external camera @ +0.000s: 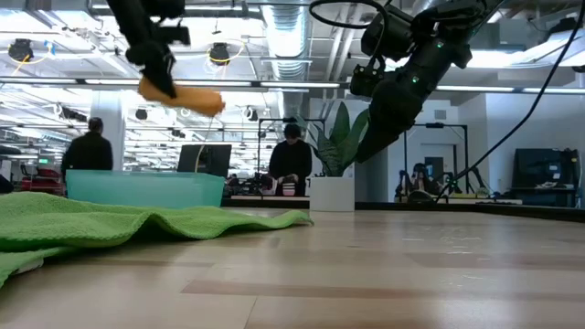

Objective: Roll microfiber towels into tight, uniform cylinder then place into a basket
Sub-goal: Put the yellow microfiber cloth into the transparent light green bin

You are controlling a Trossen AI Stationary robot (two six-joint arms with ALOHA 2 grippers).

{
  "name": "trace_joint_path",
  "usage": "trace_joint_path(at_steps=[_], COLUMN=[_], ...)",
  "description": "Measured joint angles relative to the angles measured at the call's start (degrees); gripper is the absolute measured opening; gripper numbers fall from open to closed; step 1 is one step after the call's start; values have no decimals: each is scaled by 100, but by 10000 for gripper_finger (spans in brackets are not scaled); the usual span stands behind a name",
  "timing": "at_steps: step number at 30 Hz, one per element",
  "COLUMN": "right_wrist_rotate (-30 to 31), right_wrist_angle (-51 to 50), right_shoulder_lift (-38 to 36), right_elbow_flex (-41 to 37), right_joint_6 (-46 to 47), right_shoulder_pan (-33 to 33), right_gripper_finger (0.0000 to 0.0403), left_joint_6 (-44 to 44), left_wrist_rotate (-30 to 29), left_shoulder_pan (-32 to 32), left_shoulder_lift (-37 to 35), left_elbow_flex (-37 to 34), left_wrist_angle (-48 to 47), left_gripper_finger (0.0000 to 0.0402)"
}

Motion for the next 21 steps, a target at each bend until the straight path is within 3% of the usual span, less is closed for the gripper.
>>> trace_joint_path(at_steps=[11, 21], right_wrist_rotate=[-4, -15], right_wrist_angle=[0, -2], right_shoulder_lift=[0, 0], right_elbow_flex=[0, 0], right_joint_6=[0, 0], right_shoulder_pan=[0, 0], right_gripper_finger=[224, 224], left_joint_6=[-1, 63], left_wrist_rotate=[-4, 48], left_shoulder_pan=[21, 240], left_shoulder_lift=[766, 822], left_elbow_flex=[-781, -1255], left_wrist_angle=[153, 49], left_gripper_finger=[30, 30])
